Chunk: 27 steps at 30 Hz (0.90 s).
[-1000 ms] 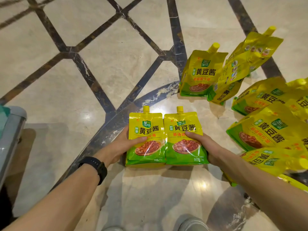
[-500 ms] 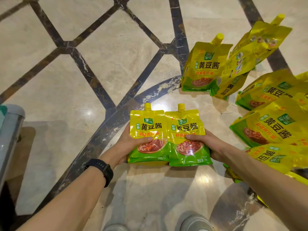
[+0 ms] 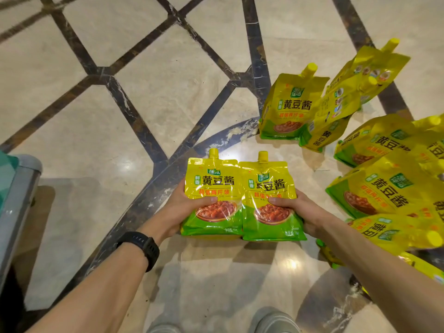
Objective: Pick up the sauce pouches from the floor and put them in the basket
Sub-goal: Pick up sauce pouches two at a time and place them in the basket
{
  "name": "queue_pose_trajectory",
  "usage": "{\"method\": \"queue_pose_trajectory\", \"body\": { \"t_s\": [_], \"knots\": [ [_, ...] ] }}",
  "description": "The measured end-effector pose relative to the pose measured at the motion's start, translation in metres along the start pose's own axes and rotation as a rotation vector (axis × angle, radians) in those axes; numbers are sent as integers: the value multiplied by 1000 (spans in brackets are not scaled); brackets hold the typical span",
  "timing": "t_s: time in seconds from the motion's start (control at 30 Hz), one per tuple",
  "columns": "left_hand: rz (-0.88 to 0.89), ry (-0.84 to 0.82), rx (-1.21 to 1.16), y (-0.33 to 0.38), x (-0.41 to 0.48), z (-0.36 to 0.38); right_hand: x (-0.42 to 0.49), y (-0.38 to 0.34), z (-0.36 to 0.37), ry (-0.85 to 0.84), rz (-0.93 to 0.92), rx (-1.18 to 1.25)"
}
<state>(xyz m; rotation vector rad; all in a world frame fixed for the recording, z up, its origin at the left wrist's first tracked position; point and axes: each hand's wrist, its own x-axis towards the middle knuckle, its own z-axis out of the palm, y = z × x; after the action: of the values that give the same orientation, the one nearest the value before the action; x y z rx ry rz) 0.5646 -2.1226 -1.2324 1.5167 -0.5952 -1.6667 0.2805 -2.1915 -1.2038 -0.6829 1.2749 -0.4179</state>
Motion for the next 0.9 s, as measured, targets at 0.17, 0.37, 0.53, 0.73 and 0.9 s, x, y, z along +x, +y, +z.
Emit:
{"method": "queue_pose_trajectory", "body": {
  "t_s": [0.17, 0.37, 0.53, 0.73, 0.9],
  "knots": [
    [36, 51, 17, 73, -44, 14, -63, -71, 15, 15, -60, 25],
    [83, 40, 37, 257, -181, 56, -229, -217, 42, 32, -78, 90],
    [108, 39, 47, 446, -341, 97, -410, -368, 80, 36, -79, 67],
    [159, 33, 24, 603, -489, 129, -575, -499, 118, 9, -171, 39],
    [199, 19, 16, 650, -551, 133, -647, -528, 135, 3, -277, 77]
  ]
}}
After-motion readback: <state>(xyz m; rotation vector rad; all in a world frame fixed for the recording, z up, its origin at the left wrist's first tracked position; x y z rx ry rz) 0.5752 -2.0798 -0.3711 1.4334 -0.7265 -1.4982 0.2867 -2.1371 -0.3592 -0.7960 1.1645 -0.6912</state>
